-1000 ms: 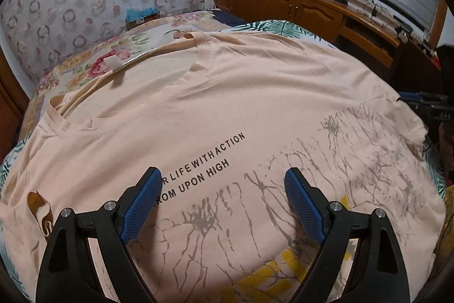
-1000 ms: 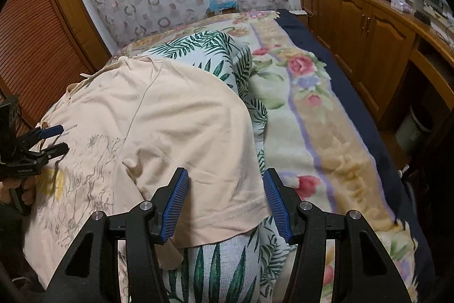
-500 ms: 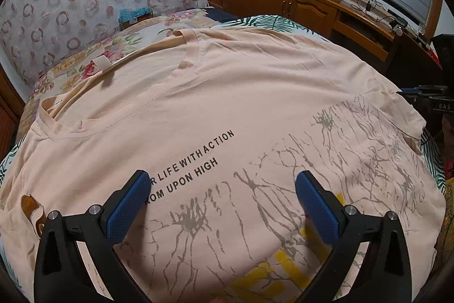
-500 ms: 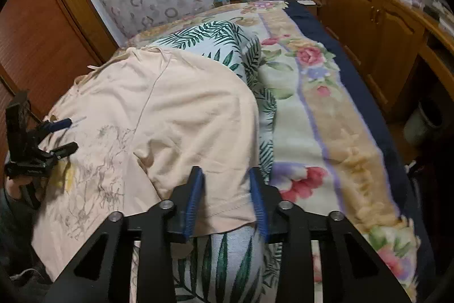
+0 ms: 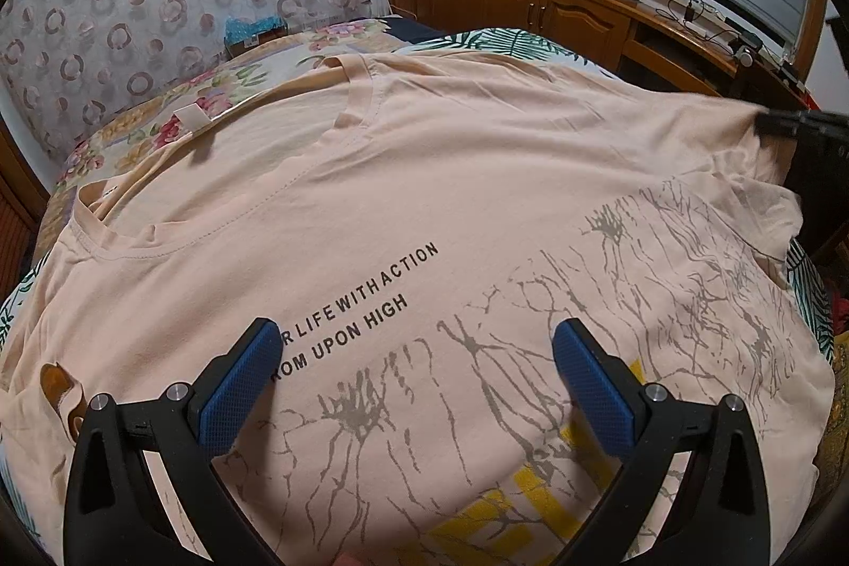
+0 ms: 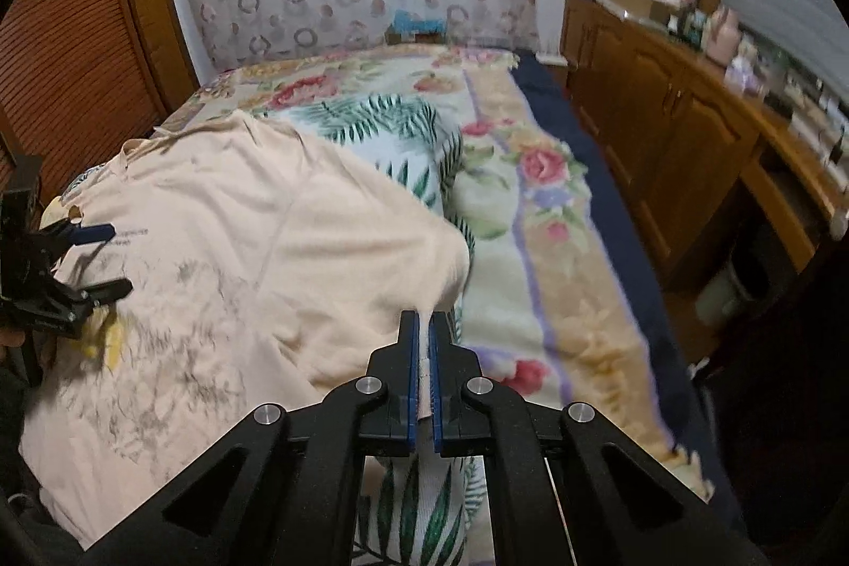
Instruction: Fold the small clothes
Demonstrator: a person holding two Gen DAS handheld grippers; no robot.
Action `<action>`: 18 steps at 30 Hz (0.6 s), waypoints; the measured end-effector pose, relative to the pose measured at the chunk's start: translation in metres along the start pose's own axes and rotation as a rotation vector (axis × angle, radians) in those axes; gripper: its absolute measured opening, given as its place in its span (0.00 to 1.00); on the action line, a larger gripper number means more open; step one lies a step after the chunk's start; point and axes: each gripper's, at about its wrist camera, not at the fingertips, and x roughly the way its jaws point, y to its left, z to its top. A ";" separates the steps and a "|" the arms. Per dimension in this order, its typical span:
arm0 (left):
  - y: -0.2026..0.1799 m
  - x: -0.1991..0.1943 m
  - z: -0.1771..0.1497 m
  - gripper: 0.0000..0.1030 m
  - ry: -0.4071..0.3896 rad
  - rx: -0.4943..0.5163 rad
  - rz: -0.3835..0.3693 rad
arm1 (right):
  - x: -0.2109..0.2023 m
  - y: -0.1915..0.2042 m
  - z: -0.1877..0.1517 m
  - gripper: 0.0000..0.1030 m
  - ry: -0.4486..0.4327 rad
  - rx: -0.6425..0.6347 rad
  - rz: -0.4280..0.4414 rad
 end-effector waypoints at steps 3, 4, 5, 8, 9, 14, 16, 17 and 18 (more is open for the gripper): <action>0.001 -0.001 0.000 1.00 -0.001 -0.002 0.004 | -0.008 0.012 0.006 0.03 -0.028 -0.014 -0.002; 0.001 -0.001 0.000 1.00 -0.002 -0.003 0.002 | -0.011 0.017 0.007 0.03 -0.039 -0.019 -0.003; -0.001 -0.001 0.000 1.00 -0.002 -0.001 0.001 | -0.014 0.022 0.007 0.03 -0.051 -0.025 0.002; 0.000 -0.003 -0.001 1.00 -0.003 0.005 -0.009 | -0.019 0.040 0.012 0.03 -0.077 -0.049 0.038; 0.003 -0.005 -0.003 1.00 -0.007 0.002 -0.015 | -0.018 0.046 0.015 0.03 -0.082 -0.057 0.047; 0.018 -0.027 -0.003 1.00 -0.078 -0.018 0.026 | -0.019 0.082 0.030 0.03 -0.120 -0.107 0.121; 0.030 -0.039 -0.001 1.00 -0.115 -0.048 0.030 | -0.017 0.099 0.038 0.03 -0.127 -0.124 0.167; 0.036 -0.045 -0.001 1.00 -0.136 -0.069 0.024 | -0.015 0.109 0.041 0.03 -0.124 -0.132 0.195; 0.044 -0.052 -0.001 1.00 -0.158 -0.091 0.016 | -0.012 0.115 0.043 0.03 -0.119 -0.138 0.224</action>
